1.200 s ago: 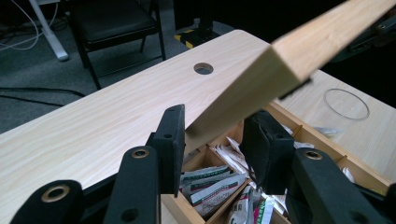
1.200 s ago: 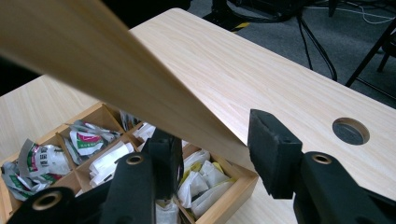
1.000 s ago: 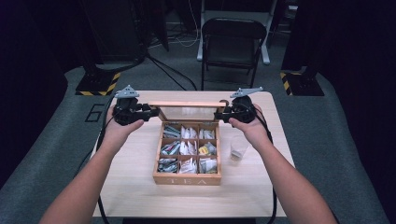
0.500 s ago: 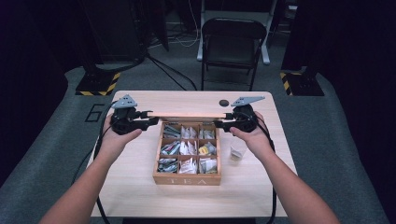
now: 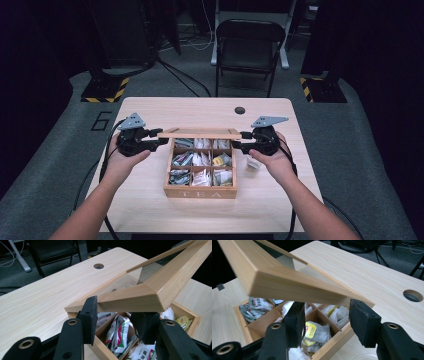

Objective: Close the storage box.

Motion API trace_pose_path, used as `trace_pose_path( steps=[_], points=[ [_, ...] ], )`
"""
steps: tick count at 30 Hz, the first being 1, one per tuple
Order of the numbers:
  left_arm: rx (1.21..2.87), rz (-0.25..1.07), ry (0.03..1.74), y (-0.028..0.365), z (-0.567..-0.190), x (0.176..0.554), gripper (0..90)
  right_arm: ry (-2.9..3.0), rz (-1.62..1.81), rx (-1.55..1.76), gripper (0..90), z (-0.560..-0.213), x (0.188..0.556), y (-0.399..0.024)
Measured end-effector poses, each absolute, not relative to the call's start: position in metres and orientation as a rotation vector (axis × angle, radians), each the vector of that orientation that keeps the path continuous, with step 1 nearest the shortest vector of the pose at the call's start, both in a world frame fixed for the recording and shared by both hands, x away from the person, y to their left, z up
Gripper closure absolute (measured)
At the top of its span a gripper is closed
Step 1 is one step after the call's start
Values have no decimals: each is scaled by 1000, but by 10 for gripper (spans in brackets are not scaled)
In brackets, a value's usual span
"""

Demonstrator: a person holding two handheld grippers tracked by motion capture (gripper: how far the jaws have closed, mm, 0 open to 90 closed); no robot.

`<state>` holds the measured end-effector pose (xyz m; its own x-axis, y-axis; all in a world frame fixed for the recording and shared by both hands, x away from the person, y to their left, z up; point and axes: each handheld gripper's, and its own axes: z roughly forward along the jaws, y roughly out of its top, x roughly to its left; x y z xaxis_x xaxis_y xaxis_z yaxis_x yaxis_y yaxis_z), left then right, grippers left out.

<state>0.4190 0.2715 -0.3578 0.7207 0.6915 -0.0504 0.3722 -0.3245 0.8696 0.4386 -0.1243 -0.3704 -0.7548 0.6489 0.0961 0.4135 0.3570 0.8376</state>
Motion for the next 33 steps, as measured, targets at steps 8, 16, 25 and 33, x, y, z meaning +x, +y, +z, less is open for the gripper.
trace_pose_path(
  steps=[8,16,25,33],
  points=[
    [1953,409,813,272,-364,411,571,2369,1355,932,467,-375,424,-125],
    [1947,415,812,273,-372,404,572,2367,1366,919,468,-375,411,-128],
    [1946,405,814,274,-380,396,573,2377,1390,888,474,-378,396,-126],
    [1962,409,810,274,-388,389,578,2364,1413,903,492,-386,388,-128]
  ],
)
